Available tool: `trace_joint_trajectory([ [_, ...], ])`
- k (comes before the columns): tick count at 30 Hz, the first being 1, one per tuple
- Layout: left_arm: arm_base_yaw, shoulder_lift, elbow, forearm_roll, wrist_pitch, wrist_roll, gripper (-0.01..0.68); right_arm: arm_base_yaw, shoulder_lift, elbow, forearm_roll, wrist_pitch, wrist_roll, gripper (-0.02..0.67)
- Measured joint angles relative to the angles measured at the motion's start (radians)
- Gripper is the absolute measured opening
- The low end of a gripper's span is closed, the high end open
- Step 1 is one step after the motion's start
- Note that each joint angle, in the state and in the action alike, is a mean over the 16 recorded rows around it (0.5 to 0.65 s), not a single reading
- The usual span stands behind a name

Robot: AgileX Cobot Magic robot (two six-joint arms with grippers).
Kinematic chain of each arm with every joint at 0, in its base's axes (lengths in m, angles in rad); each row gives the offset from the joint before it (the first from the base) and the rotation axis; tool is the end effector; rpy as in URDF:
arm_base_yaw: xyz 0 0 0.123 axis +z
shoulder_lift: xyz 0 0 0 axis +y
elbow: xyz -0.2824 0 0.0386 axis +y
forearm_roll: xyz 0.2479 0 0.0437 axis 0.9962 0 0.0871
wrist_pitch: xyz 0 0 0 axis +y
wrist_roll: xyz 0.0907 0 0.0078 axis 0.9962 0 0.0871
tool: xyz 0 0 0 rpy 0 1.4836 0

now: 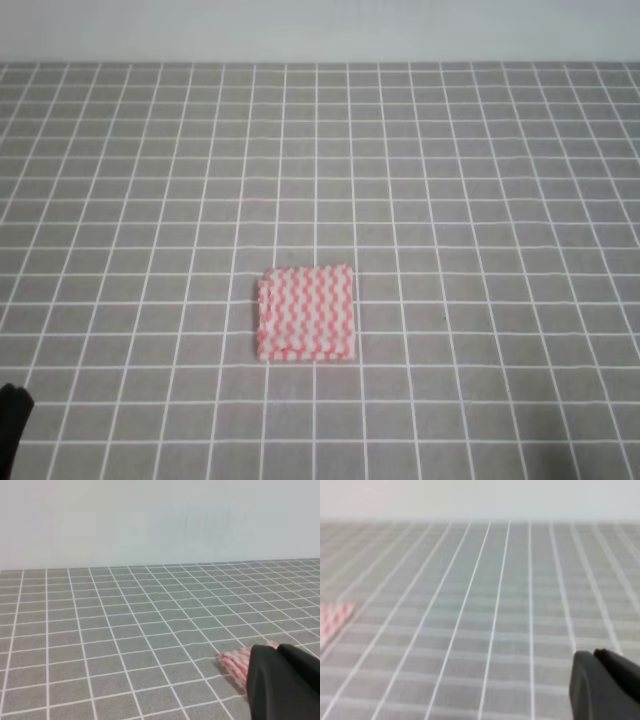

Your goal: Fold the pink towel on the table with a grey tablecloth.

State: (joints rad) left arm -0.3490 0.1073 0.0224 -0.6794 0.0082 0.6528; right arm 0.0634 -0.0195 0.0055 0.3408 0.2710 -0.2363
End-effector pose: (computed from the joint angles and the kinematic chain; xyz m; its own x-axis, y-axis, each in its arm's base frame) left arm 0.0616 -0.0230 0.1983 -0.0551 -0.0082 -0.9984 0.3454 0.9381 -0.0268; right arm 0.0531 0.0116 0.1891 -0.1674 0.0820 -0.9825 -0.1364 0.9850 0.1055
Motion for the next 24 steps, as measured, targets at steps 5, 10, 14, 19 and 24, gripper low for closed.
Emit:
trace_joint_trajectory([
  [5,0.000,-0.001,-0.001,0.000,0.001,0.000,-0.002,0.000,0.001,-0.002,-0.008,0.048,-0.001,-0.017],
  [10,0.000,0.000,0.000,0.000,0.000,0.000,-0.002,0.000,0.000,-0.001,-0.008,0.064,-0.001,-0.017],
  [14,0.000,-0.001,-0.001,0.000,0.001,0.000,-0.002,0.000,-0.002,0.002,-0.008,0.063,-0.001,-0.017],
  [19,0.001,-0.001,0.000,0.021,-0.003,0.001,-0.002,0.000,-0.002,0.002,-0.008,0.063,-0.001,-0.017],
  [24,0.014,-0.003,0.000,0.117,-0.007,-0.057,-0.002,0.000,-0.003,0.003,-0.008,0.062,-0.001,-0.016],
])
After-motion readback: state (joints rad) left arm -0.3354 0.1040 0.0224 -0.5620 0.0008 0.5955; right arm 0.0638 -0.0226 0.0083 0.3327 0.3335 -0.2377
